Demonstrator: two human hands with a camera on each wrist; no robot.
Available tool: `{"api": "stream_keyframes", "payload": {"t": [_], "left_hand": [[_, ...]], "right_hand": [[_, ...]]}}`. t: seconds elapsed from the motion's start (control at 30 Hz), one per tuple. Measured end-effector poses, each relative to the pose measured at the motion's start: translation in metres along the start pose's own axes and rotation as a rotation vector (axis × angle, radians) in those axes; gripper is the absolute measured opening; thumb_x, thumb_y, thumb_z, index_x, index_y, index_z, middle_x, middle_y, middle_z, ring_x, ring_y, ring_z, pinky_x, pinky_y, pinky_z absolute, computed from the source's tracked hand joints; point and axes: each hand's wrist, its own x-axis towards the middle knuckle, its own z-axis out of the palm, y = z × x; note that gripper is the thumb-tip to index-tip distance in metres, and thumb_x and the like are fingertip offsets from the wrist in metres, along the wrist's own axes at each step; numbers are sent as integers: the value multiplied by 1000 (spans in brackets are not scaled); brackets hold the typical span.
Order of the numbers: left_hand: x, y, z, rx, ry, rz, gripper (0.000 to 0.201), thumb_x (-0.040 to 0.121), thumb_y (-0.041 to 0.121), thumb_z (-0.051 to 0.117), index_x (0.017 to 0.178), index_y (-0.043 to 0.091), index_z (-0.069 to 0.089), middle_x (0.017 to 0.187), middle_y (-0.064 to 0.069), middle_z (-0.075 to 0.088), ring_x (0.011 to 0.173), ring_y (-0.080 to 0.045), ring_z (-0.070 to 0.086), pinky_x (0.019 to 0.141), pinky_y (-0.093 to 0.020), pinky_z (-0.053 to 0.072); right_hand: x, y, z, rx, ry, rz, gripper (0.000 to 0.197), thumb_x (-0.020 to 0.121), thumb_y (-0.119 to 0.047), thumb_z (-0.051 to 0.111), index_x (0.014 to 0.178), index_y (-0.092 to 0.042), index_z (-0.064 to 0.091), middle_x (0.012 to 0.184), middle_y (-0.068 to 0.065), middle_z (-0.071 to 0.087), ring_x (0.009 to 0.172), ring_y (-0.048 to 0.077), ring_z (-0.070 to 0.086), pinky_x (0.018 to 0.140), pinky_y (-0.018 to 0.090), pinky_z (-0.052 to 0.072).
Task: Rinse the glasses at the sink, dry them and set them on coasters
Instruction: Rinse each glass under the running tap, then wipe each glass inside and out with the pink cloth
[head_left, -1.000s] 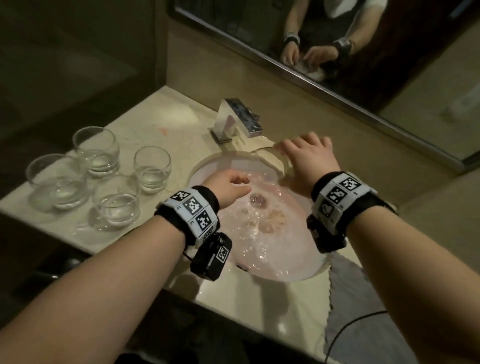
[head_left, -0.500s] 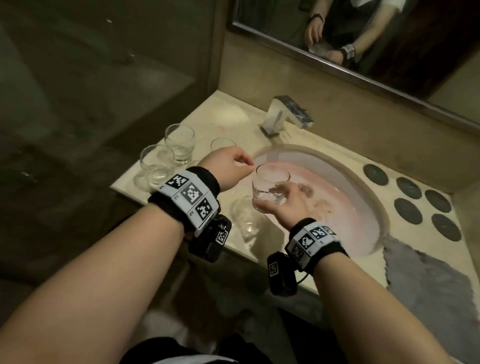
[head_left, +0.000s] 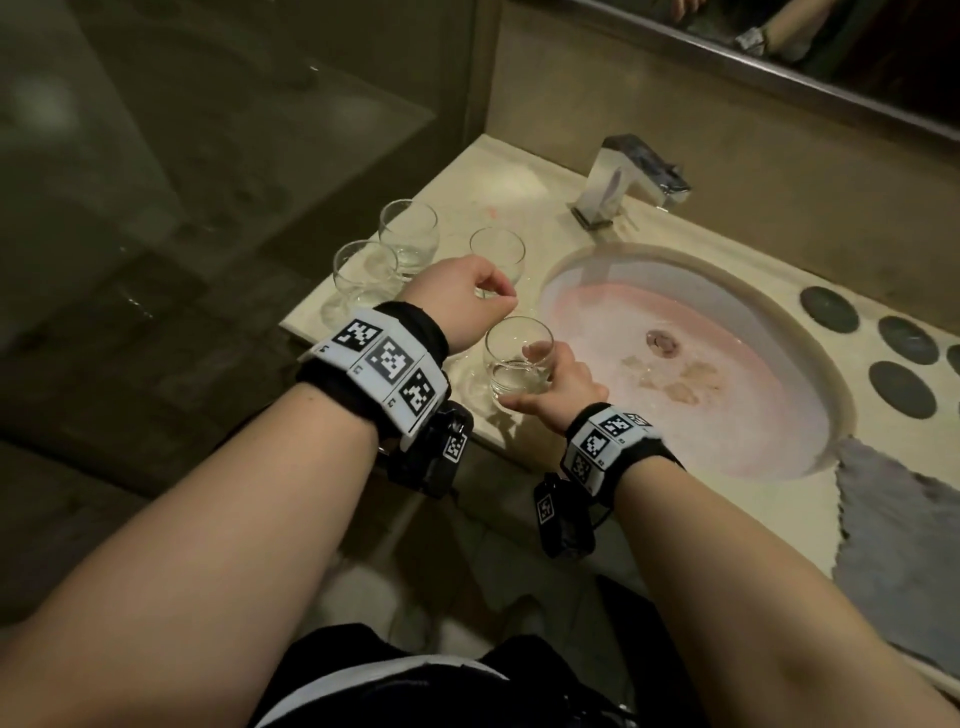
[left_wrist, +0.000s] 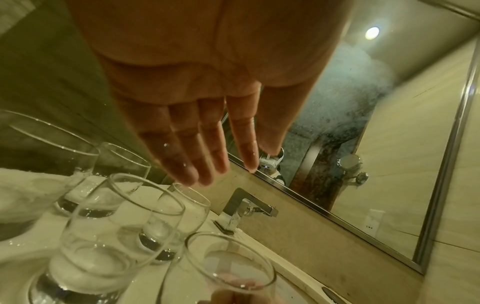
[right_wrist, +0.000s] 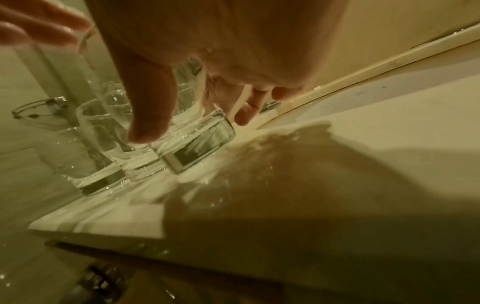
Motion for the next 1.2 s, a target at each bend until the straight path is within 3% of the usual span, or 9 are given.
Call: {"api": "stream_keyframes", "payload": {"t": [0.17, 0.3, 0.43, 0.57, 0.73, 0.83, 1.0, 1.1, 1.2], "left_hand": [[-2, 4, 6, 4, -9, 12, 16, 91, 30, 57, 103, 22, 64, 118, 5, 60, 108, -13, 55, 85, -24, 40], [-1, 9, 13, 6, -30, 39, 14, 91, 30, 57, 101, 24, 63, 118, 5, 61, 105, -14, 56, 88, -27, 43], [3, 31, 32, -37, -63, 108, 12, 91, 27, 57, 101, 23, 63, 102, 7, 59, 92, -11, 55, 81, -24, 42], [4, 71, 74, -115, -156, 222, 8, 91, 23, 57, 96, 23, 63, 87, 13, 57, 85, -10, 55, 78, -24, 43], [9, 121, 148, -168, -308, 297, 8, 90, 20, 58, 95, 21, 64, 110, 1, 64, 95, -15, 61, 89, -29, 48], [13, 148, 191, -155, -379, 311, 5, 90, 24, 58, 90, 28, 62, 112, -1, 63, 96, -12, 60, 89, -31, 49], [26, 185, 252, -144, -419, 296, 8, 91, 21, 57, 95, 23, 63, 115, -2, 60, 96, -12, 59, 92, -29, 46], [33, 206, 284, -144, -409, 254, 11, 90, 23, 57, 97, 22, 65, 113, -3, 63, 99, -15, 60, 93, -36, 47], [37, 221, 310, -144, -387, 234, 14, 91, 21, 56, 100, 17, 66, 110, -1, 65, 99, -15, 60, 92, -33, 47]], "right_hand": [[1, 5, 8, 9, 14, 4, 68, 65, -47, 79, 121, -34, 43, 122, -7, 56, 118, 18, 46, 89, 35, 27], [-6, 4, 4, -69, 18, 33, 87, 68, -43, 79, 139, -33, 30, 134, 5, 47, 127, 25, 37, 100, 37, 27], [-20, 21, -22, -140, 82, 43, 87, 76, -31, 73, 146, -33, 21, 146, -3, 39, 133, 24, 30, 103, 40, 27], [-41, 70, -77, -89, 225, 165, 64, 84, -33, 65, 140, -34, 36, 147, -3, 37, 134, 25, 30, 106, 41, 26], [-77, 155, -151, -53, 324, 368, 50, 84, -33, 64, 132, -27, 50, 141, 6, 43, 131, 28, 36, 109, 40, 30], [-96, 212, -189, 20, 368, 544, 48, 83, -27, 67, 128, -21, 54, 138, 12, 45, 126, 30, 43, 106, 36, 36], [-107, 287, -231, 133, 332, 764, 49, 84, -21, 69, 128, -13, 51, 136, 15, 49, 119, 29, 51, 94, 29, 40], [-103, 316, -236, 22, 294, 806, 53, 80, -28, 72, 127, -14, 51, 133, 12, 54, 118, 30, 53, 99, 38, 44], [-104, 335, -230, -127, 244, 814, 59, 78, -41, 71, 128, -20, 50, 136, 10, 48, 124, 31, 46, 104, 45, 39]]}}
